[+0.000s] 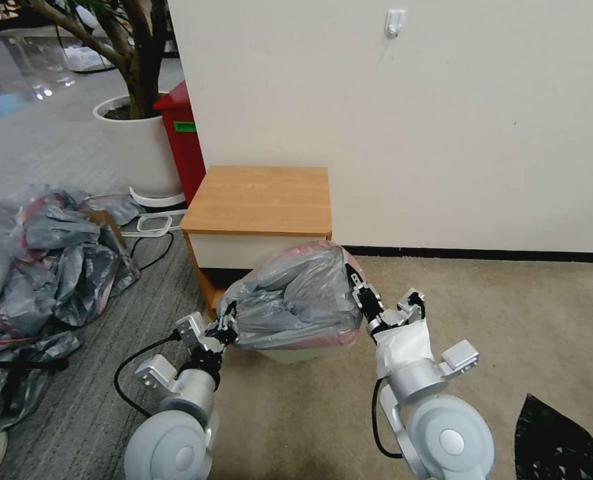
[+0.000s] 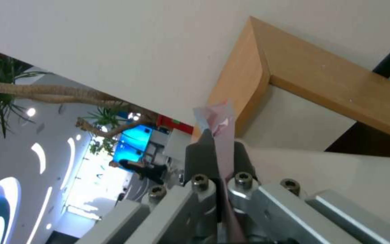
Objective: Pick up the garbage bag from the table and place it over the trash can.
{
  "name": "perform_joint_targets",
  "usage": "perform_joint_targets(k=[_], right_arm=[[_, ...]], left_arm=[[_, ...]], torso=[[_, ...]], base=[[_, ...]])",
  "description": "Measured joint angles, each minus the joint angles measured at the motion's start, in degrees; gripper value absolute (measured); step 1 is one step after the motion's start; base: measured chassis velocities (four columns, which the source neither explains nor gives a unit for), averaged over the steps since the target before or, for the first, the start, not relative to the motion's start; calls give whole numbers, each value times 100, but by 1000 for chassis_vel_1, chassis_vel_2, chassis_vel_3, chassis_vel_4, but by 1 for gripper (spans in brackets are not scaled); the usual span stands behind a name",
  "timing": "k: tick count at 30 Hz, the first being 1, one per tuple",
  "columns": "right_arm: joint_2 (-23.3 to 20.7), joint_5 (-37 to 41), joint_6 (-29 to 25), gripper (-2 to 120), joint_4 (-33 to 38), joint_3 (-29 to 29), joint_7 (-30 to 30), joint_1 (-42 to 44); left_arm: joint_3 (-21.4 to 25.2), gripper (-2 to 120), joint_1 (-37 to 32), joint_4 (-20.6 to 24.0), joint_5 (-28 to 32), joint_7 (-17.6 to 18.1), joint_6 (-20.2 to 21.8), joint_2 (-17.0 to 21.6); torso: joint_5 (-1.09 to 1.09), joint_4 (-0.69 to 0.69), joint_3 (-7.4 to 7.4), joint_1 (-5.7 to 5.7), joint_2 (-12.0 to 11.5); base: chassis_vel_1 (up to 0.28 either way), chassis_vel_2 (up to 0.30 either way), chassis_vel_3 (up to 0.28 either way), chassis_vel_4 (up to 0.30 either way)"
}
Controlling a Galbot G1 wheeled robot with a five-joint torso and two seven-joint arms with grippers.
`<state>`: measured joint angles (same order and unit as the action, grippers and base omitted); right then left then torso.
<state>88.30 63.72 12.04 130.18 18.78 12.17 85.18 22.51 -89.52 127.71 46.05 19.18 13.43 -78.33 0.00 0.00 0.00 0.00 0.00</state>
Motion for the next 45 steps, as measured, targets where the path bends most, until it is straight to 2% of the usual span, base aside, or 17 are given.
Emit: perform_joint_targets(k=[7, 10, 16, 20, 25, 31, 39, 45], right_arm=[[-56, 40, -1, 0, -89, 148, 116, -162], [-207, 146, 16, 0, -167, 214, 310, -288], [-360, 207, 170, 0, -268, 313, 500, -351], [-454, 284, 269, 0, -300, 371, 613, -312], [-522, 291, 309, 0, -305, 386, 593, -160], [-526, 107, 299, 0, -549, 401, 192, -109], [-528, -391, 253, 0, -1103, 350, -396, -383], [-539, -695, 249, 0, -1394, 336, -548, -457]], left_arm=[[8, 9, -49, 27, 3, -73, 6, -24], [67, 9, -121, 63, 20, -246, 6, -35], [147, 9, -157, 97, 152, -351, 1, -34], [216, 9, -145, 119, 343, -417, 2, -21], [280, 9, -56, 120, 856, -355, 79, -21], [351, 9, 46, 190, 1512, -141, 280, -14], [376, 9, 24, 335, 1771, -40, 393, 20], [386, 9, 36, 416, 1865, 38, 412, 32]], torso=[[0, 0, 0, 0, 0], [0, 1, 0, 0, 0], [1, 0, 0, 0, 0], [1, 0, 0, 0, 0], [0, 0, 0, 0, 0], [0, 0, 0, 0, 0], [1, 0, 0, 0, 0], [0, 1, 0, 0, 0]], base=[[0, 0, 0, 0], [0, 0, 0, 0], [0, 0, 0, 0], [0, 0, 0, 0], [0, 0, 0, 0], [0, 0, 0, 0], [0, 0, 0, 0], [0, 0, 0, 0]])
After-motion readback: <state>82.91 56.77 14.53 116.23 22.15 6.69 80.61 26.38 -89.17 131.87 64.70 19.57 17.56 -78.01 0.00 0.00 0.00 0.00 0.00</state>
